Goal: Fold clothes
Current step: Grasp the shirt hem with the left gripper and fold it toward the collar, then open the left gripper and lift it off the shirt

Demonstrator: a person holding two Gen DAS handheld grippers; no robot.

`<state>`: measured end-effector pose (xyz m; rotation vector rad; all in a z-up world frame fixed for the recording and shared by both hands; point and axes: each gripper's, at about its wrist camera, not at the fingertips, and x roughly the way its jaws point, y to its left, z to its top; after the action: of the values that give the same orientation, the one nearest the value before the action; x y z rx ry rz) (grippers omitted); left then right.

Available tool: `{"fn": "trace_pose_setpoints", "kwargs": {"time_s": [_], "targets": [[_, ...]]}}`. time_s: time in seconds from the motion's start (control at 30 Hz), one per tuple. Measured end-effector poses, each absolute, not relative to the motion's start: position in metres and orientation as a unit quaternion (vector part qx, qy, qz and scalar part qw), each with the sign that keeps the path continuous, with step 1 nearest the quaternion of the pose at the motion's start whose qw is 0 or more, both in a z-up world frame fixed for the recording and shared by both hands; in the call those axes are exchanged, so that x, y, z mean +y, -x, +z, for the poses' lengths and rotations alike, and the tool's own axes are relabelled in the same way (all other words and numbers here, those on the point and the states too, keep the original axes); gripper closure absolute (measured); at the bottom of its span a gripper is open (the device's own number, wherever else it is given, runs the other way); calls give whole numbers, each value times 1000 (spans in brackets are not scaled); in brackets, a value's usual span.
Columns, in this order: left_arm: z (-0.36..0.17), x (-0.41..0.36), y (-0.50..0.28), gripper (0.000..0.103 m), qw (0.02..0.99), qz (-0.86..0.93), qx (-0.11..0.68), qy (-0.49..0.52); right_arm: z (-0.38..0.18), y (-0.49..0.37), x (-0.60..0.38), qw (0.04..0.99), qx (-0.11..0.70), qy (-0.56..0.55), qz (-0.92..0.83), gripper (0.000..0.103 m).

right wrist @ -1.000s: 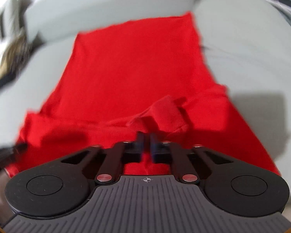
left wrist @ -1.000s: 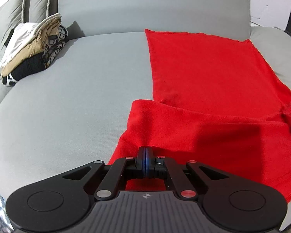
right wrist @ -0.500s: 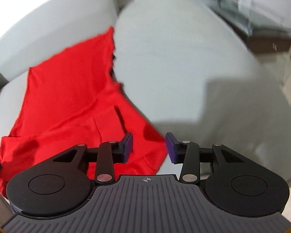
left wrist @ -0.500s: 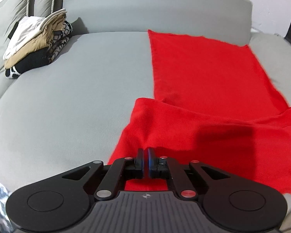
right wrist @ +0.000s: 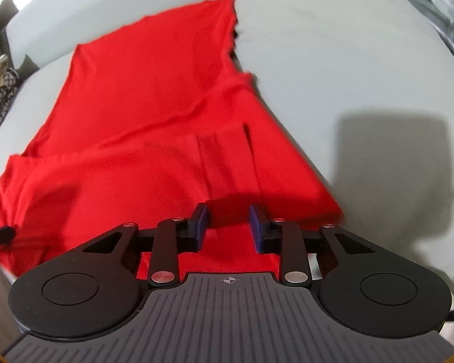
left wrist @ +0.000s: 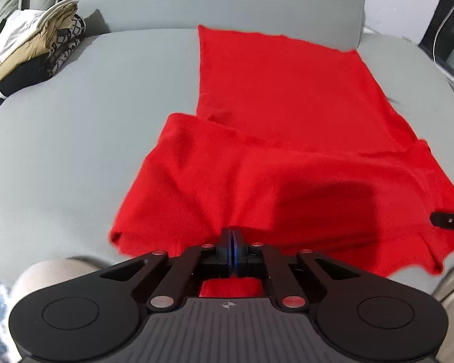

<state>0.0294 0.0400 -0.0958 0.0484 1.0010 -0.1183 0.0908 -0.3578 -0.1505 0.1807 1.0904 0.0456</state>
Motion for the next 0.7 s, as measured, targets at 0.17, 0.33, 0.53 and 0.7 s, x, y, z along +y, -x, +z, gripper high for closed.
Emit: {"fn": "trace_pose_setpoints", "kwargs": {"time_s": [0.17,0.33,0.53,0.7], "targets": [[-65,35,-8,94,901,-71,421,-78,-120,-69,-367,866,494,-71,34,65],[-85,-9,5,93,891,-164,411,-102,-118,-67,-346,862,490,-100,87,66],[-115,-45,41,101,855,-244,422,-180,-157,-45,-333,831,545,-47,98,63],[-80,-14,27,88,848,-249,456,-104,-130,-38,-362,813,564,-114,92,66]]}}
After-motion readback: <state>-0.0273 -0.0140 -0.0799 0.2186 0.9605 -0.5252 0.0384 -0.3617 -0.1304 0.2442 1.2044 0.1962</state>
